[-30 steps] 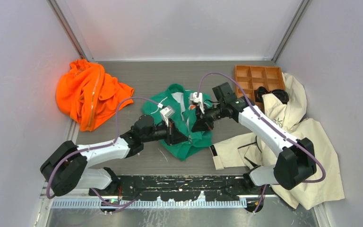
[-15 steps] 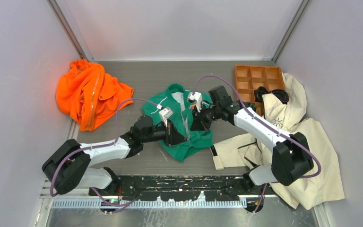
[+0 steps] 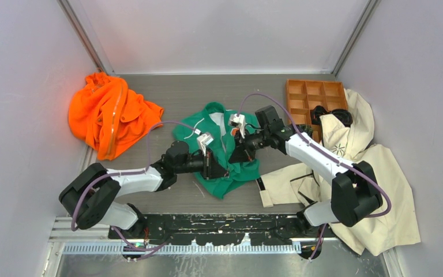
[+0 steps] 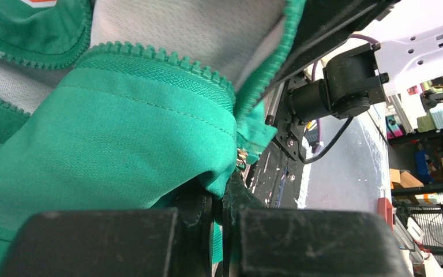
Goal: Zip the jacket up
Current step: Insert the zipper into the jacket.
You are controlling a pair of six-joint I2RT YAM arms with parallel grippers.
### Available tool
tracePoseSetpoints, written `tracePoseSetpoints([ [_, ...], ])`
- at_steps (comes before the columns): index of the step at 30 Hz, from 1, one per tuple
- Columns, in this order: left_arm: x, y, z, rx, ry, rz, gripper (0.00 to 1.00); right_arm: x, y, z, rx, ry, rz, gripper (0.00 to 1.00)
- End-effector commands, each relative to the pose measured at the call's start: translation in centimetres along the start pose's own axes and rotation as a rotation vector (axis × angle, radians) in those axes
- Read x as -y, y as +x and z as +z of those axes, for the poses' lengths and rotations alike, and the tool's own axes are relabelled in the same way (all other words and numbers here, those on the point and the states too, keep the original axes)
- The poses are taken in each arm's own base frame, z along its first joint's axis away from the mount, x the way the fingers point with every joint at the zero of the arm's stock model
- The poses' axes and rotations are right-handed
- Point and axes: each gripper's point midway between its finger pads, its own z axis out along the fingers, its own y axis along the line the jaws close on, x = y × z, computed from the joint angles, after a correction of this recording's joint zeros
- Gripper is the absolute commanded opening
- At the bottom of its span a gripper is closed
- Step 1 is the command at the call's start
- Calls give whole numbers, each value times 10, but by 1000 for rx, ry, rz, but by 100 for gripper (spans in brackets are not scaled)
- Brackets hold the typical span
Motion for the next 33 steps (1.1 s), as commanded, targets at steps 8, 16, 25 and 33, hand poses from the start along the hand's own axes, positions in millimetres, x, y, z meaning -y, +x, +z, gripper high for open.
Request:
tracePoseSetpoints([
  [8, 11, 2, 2, 13, 86, -24, 0, 57, -30, -19, 111, 313, 12, 1],
  [16, 3, 2, 7, 16, 74, -44, 0, 24, -25, -5, 120, 91, -30, 1],
  [25, -5, 6, 6, -20, 36, -134, 0, 48, 2, -2, -1, 151, -62, 1],
  [33, -11, 12, 10, -49, 28, -181, 0, 57, 5, -7, -1, 169, -34, 1],
])
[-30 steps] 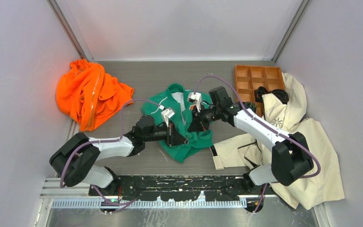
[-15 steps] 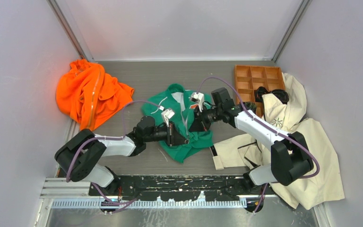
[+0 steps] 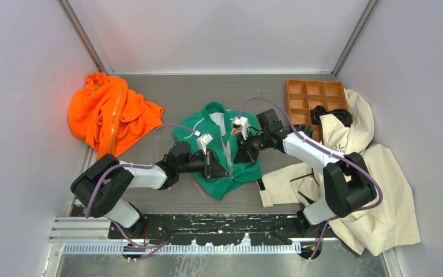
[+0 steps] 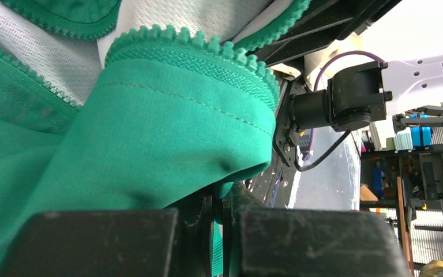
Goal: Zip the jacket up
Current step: Insert the zipper into the jacket.
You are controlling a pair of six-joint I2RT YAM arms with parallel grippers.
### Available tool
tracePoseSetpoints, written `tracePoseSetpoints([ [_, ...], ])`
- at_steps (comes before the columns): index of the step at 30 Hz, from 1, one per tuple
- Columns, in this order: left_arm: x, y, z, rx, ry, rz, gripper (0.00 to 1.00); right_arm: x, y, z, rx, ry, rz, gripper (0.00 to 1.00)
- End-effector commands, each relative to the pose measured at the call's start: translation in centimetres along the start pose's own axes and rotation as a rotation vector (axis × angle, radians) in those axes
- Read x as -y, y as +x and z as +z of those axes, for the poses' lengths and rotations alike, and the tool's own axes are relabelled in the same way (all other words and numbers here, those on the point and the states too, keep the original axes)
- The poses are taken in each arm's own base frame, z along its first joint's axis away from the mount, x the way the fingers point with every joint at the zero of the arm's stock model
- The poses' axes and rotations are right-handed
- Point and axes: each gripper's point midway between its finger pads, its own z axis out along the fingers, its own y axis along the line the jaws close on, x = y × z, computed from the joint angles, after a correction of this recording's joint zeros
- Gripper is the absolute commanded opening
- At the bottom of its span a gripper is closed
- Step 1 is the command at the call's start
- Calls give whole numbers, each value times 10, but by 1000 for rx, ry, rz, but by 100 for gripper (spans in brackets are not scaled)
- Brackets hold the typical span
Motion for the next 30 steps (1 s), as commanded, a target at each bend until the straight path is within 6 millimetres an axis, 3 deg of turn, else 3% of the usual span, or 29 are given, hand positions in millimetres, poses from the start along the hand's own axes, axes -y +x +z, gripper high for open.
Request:
tracePoseSetpoints([
  [1, 8, 2, 3, -39, 44, -19, 0, 8, -32, -11, 79, 27, -105, 1],
  [8, 0, 7, 3, -60, 29, 22, 0, -33, -31, -14, 112, -191, -158, 1],
  [13, 8, 9, 8, -80, 71, 46, 0, -36, -46, 0, 146, -122, -136, 1],
  [16, 21, 9, 14, -88, 140, 49, 0, -10, -49, 7, 150, 36, -72, 1],
  [19, 22, 12, 11, -79, 153, 47, 0, 29, -46, -3, 173, 195, 12, 1],
  [21, 17, 16, 8, -80, 125, 45, 0, 37, -45, -10, 180, 225, 33, 1],
  [28, 4, 9, 6, -66, 83, 18, 0, -3, -28, 0, 97, -64, -47, 1],
  [30, 3, 8, 6, -65, 78, 16, 0, -8, -22, -1, 73, -96, -77, 12],
])
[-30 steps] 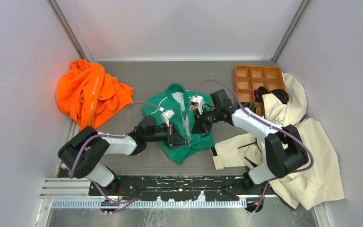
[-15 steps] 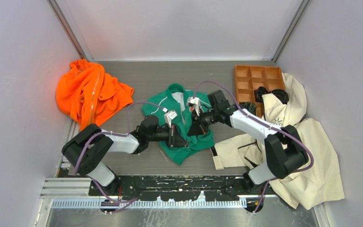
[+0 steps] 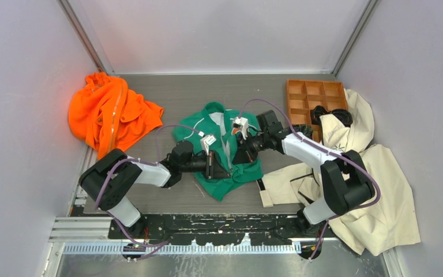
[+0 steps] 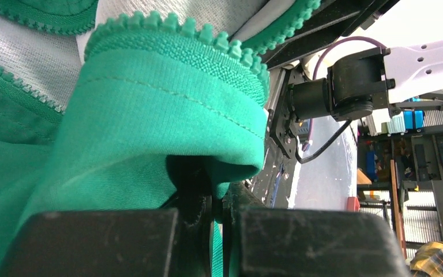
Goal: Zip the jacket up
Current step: Insert the zipper into the jacket.
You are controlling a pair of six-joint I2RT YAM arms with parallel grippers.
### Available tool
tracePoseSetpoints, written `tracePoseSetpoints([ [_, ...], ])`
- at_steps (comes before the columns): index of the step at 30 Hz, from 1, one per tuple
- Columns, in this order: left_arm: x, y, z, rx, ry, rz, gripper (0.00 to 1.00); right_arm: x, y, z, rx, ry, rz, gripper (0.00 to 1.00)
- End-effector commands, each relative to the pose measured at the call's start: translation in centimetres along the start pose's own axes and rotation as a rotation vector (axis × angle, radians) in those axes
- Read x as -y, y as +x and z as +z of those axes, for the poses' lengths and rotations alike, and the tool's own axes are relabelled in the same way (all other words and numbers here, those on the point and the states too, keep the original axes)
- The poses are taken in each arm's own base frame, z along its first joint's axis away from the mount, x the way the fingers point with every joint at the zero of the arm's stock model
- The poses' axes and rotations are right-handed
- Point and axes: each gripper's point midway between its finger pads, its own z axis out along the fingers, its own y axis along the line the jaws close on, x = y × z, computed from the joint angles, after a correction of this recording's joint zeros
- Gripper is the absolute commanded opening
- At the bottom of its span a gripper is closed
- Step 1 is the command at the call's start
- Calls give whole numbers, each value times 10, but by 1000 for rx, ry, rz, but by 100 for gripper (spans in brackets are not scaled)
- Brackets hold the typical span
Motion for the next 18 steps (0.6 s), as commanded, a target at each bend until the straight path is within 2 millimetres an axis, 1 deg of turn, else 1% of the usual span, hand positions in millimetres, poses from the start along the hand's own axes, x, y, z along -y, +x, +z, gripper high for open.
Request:
tracePoseSetpoints([
  [1, 10, 1, -4, -22, 46, 16, 0, -13, -22, -8, 35, -102, -186, 15],
  [7, 15, 2, -7, -34, 57, 10, 0, -29, -15, -21, -4, -150, -270, 36],
  [13, 23, 1, -10, -40, 74, 18, 0, -41, -6, -36, -56, -171, -349, 47],
  [18, 26, 4, -11, -55, 90, 14, 0, -47, -6, -53, -86, -134, -442, 55],
])
